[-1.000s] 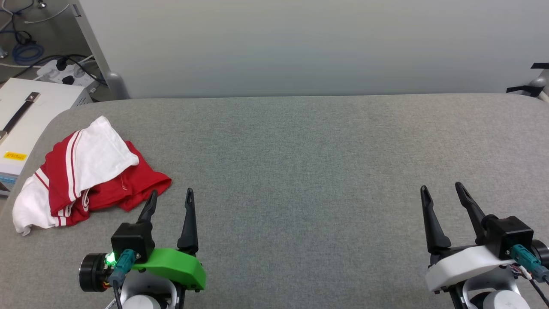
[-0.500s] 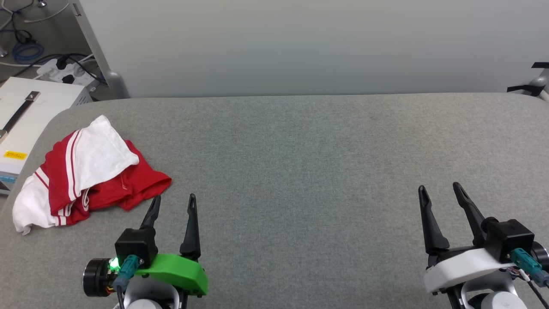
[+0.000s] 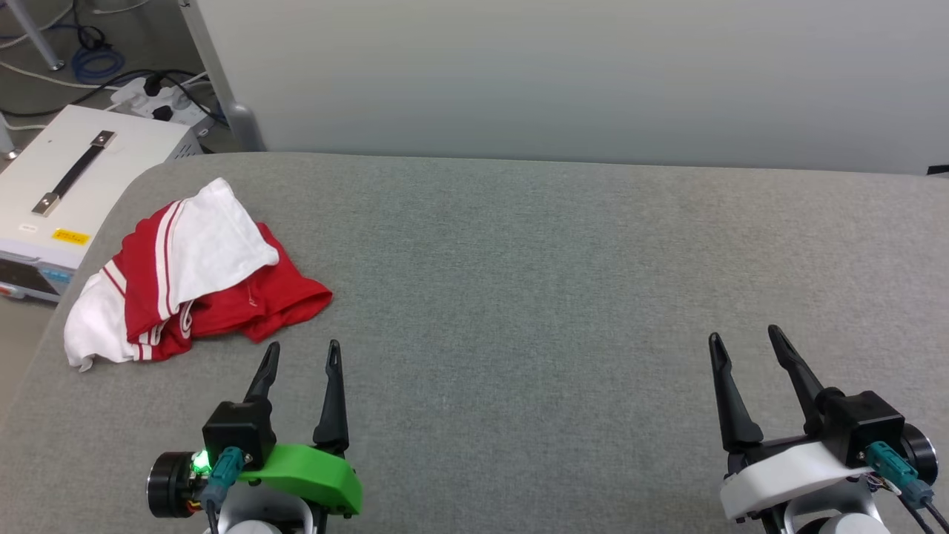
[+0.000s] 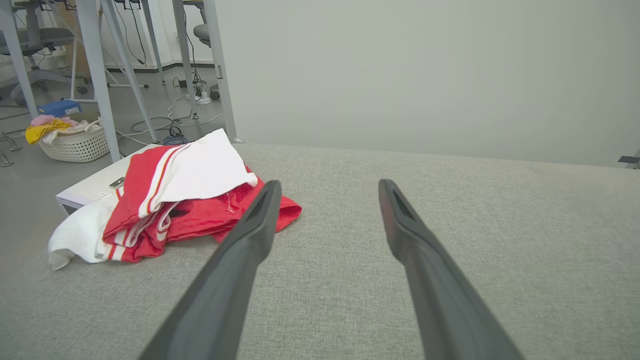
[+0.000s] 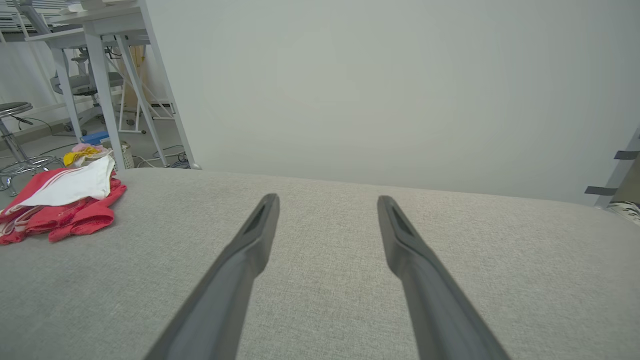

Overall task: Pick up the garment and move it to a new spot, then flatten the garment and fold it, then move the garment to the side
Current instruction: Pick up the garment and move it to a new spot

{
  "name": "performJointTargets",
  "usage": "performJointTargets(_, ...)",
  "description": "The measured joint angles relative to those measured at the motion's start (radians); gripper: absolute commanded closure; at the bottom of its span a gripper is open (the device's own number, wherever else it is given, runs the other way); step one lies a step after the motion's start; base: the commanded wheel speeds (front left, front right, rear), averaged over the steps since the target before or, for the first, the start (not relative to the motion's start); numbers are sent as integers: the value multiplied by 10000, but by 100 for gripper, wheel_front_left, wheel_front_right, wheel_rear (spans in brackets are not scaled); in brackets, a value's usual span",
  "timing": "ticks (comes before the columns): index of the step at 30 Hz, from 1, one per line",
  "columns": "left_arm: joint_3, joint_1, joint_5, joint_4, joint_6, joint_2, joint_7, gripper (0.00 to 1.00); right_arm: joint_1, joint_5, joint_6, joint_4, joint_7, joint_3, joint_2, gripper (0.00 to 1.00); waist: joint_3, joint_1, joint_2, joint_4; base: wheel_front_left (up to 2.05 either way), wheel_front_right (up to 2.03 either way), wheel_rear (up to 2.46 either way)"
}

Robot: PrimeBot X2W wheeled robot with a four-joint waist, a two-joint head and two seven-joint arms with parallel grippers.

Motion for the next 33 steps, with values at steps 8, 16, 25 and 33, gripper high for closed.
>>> performJointTargets(8,13,0,0,102,4,0,-151,0,41,-59,2,182,-180,305,6,0,0,0,0,815,0,0,0)
performJointTargets(16,-56,7,-15,211,-12,0,-326,0,52,-59,2,345,-343,545,15,0,-22,0,0,1773,0,0,0)
performJointTargets(25,-115,19,-401,355,-35,-2,-525,0,55,-50,2,460,-527,709,21,0,7,0,0,2705,0,0,0)
performJointTargets(33,-173,23,-476,575,-35,-2,-665,0,55,-36,2,562,-696,876,25,0,42,0,0,3205,0,0,0)
